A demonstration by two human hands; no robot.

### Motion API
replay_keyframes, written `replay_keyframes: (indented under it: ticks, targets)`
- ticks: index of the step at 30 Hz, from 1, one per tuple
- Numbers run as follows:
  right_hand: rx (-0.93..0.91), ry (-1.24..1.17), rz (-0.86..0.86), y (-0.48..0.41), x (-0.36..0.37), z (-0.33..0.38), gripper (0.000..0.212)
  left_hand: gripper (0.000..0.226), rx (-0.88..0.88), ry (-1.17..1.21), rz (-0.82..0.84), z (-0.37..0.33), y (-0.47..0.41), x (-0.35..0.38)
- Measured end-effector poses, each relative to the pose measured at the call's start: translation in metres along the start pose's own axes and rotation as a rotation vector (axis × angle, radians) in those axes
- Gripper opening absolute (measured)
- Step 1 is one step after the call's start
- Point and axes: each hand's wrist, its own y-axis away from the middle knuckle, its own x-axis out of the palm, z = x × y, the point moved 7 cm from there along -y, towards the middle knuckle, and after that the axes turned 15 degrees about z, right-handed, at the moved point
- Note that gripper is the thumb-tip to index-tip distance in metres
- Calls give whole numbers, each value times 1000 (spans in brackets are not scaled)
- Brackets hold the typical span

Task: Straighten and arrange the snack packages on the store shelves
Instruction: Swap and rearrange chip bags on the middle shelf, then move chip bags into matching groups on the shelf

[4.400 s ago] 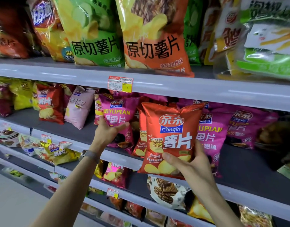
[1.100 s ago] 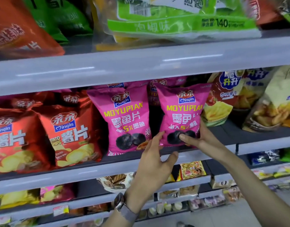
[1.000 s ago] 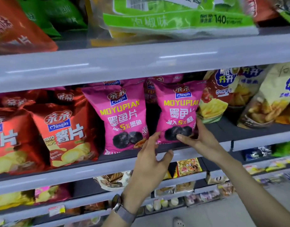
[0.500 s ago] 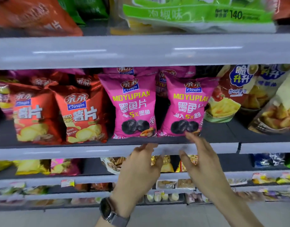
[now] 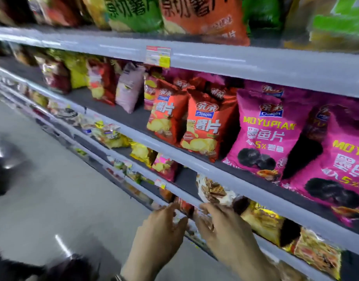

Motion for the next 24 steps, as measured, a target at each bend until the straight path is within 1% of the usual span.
replay_keyframes:
  ticks: [2, 4, 8, 10, 15, 19, 24]
  targets:
    - [-67, 17, 55, -17, 8, 25, 43, 40, -75, 33, -32, 28, 8, -13]
    - [-99, 30, 95, -34, 19, 48, 45, 41, -151, 74, -54, 56, 15, -25]
    - [-157, 65, 186, -70, 42, 99, 43, 44, -233, 165, -94, 112, 25, -45]
    - [-187, 68, 202, -91, 52, 124, 43, 46, -269, 198, -106, 140, 24, -57]
    - [-176, 92, 232, -146, 76, 178, 42, 52, -266, 192, -113, 190, 12, -93]
    - [-157, 113, 219, -188, 82, 216, 42, 50, -245, 205, -100, 221, -2, -109]
    - [-151, 120, 197, -229, 81, 241, 33, 49, -253, 244, -106, 254, -24, -125]
